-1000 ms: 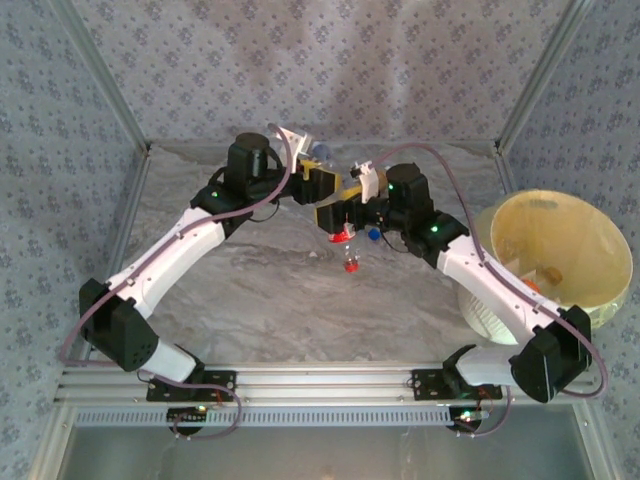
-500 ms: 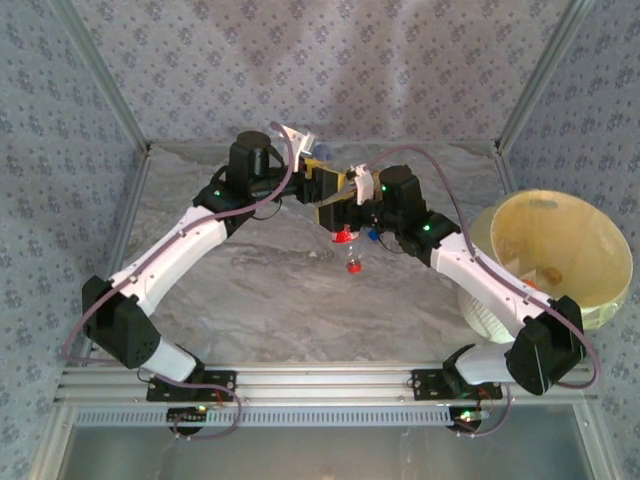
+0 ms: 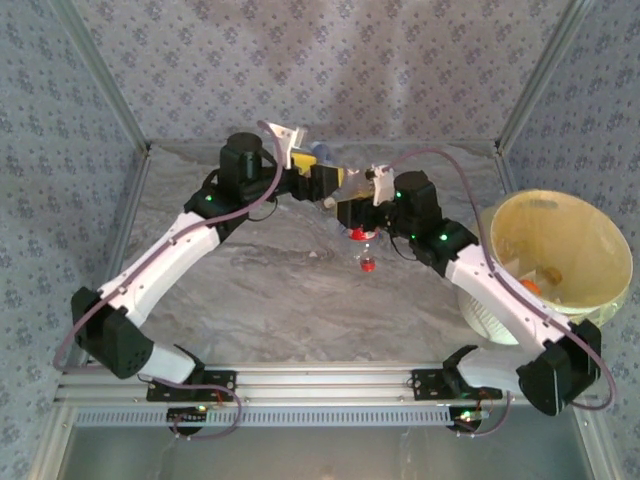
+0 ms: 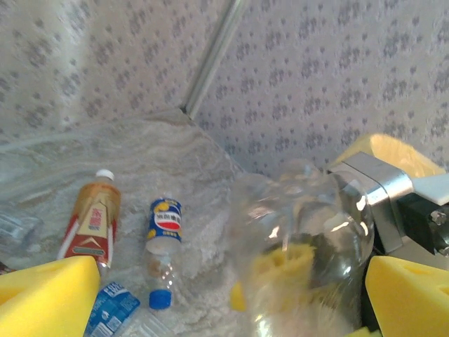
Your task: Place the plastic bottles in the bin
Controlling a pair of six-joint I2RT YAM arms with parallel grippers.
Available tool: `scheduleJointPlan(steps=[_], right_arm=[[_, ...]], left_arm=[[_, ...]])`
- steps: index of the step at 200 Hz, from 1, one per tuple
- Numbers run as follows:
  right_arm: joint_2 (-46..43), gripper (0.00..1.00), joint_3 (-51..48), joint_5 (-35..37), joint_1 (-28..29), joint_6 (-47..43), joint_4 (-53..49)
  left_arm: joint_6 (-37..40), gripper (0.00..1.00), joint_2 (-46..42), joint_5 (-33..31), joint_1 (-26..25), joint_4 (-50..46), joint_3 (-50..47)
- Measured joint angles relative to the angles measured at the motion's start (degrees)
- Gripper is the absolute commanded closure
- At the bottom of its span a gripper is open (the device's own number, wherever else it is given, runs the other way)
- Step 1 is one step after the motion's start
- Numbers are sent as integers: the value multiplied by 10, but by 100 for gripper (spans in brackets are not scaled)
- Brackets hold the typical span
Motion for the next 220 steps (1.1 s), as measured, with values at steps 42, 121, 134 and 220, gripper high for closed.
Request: scheduleJointPlan(steps=[42, 121, 134, 220], right_arm=[[-126, 52, 0, 125, -30, -37, -65], [-253, 53, 59, 343, -122, -128, -82], [-252, 53, 75, 367, -148, -141, -84], [-282, 54, 103, 491, -326, -236, -101]], left_arm=[[5, 2, -93, -103, 0, 40, -75], [-76, 2, -134, -362, 35, 7, -184], [-96, 2, -135, -372, 50, -8, -184], [-130, 2, -134, -377, 75, -35, -191]])
